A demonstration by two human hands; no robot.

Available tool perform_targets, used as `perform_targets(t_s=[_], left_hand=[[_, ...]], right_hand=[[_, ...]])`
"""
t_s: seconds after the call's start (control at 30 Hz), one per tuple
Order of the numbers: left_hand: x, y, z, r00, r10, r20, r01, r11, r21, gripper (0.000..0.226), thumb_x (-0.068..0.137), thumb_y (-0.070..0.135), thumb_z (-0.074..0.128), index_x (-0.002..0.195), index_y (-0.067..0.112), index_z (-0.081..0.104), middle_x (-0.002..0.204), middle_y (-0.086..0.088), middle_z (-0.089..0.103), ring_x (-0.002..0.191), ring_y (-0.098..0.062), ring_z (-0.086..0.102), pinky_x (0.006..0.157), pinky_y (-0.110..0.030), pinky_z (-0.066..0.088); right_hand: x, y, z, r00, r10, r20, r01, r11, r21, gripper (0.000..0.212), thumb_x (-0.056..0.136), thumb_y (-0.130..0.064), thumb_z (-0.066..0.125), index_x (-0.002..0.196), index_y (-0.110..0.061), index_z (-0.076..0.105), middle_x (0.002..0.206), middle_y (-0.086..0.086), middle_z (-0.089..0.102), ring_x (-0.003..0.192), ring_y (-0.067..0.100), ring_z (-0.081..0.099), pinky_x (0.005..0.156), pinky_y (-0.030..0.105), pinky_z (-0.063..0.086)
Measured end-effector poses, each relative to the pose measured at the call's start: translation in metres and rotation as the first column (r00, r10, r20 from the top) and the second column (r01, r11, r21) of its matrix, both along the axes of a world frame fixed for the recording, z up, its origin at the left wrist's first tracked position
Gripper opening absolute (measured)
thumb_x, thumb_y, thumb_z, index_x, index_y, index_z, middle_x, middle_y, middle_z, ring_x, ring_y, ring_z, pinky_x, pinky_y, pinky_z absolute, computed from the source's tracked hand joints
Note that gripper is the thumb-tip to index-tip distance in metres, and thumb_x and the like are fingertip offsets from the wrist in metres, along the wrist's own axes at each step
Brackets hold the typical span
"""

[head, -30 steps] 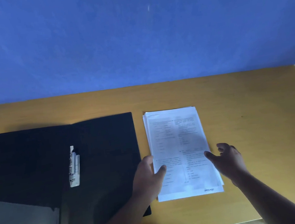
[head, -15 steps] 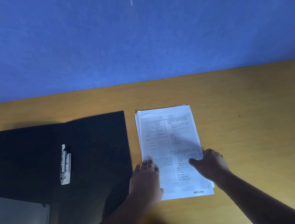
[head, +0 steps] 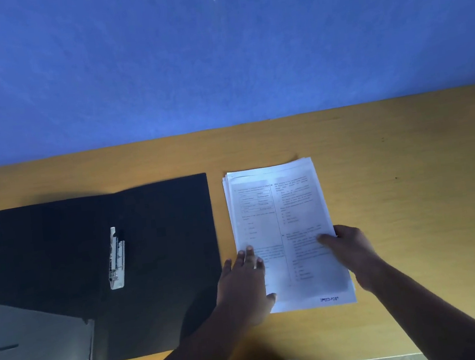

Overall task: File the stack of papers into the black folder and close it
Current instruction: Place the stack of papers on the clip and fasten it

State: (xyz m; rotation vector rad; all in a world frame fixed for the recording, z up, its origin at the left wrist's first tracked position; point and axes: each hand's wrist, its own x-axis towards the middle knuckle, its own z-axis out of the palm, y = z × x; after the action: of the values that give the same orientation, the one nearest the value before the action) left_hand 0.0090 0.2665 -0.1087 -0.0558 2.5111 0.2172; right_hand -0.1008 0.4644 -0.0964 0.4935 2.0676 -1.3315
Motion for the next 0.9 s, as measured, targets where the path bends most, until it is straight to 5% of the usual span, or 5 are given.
perform_targets(t_s=[0.3,0.43,0.57,0.67,0.9], left_hand=[[0.009,-0.017,-0.001,0.964,0.235,-0.127,-0.191,0.938,0.289,0.076,0.091,0.056,0.052,0.154,0.022,0.026,0.167,0.002,0.013,0.151,-0.016,0.015,0.123,-0.040,0.017],[0.017,-0.041,0.009,0.737,0.653,-0.175,-0.416,0.643,0.644,0.079,0.089,0.053,0.061,0.154,0.023,0.027,0.160,0.009,0.030,0.144,-0.010,0.031,0.116,-0.040,0.034],[0.019,-0.069,0.023,0.446,0.833,0.328,-0.638,0.039,0.769,0.075,0.086,0.044,0.072,0.149,0.024,0.038,0.148,0.006,0.049,0.130,-0.014,0.053,0.104,-0.045,0.049],[0.026,-0.100,0.029,0.415,0.671,0.615,-0.642,-0.263,0.720,0.029,0.092,0.035,0.068,0.119,0.023,0.069,0.116,-0.004,0.075,0.102,-0.025,0.073,0.083,-0.048,0.060],[0.059,-0.171,0.026,0.359,0.696,0.622,-0.623,-0.317,0.715,0.018,0.095,0.016,0.066,0.113,0.015,0.068,0.103,-0.007,0.078,0.094,-0.028,0.075,0.075,-0.043,0.061]], right_hand=[[-0.002,0.013,-0.001,0.984,0.093,-0.151,-0.091,0.996,0.021,0.017,0.094,-0.017,0.064,0.098,-0.027,0.076,0.076,-0.003,0.080,0.068,0.016,0.077,0.056,0.027,0.057],[0.008,0.006,0.009,0.988,-0.071,-0.140,0.048,0.986,-0.157,0.019,0.097,-0.013,0.062,0.107,-0.020,0.077,0.089,0.006,0.081,0.077,0.026,0.078,0.063,0.036,0.062],[0.026,-0.017,0.022,0.983,-0.145,-0.109,0.112,0.957,-0.266,0.018,0.098,-0.016,0.062,0.108,-0.018,0.077,0.100,0.012,0.080,0.089,0.036,0.077,0.082,0.053,0.060],[0.045,-0.047,0.027,0.986,-0.133,-0.098,0.098,0.949,-0.299,0.019,0.098,-0.017,0.063,0.111,-0.015,0.075,0.102,0.014,0.079,0.090,0.038,0.076,0.083,0.054,0.060],[0.088,-0.119,0.020,0.996,-0.052,-0.072,0.025,0.943,-0.331,0.019,0.098,-0.014,0.061,0.111,-0.012,0.074,0.100,0.013,0.080,0.086,0.033,0.077,0.066,0.039,0.064]])
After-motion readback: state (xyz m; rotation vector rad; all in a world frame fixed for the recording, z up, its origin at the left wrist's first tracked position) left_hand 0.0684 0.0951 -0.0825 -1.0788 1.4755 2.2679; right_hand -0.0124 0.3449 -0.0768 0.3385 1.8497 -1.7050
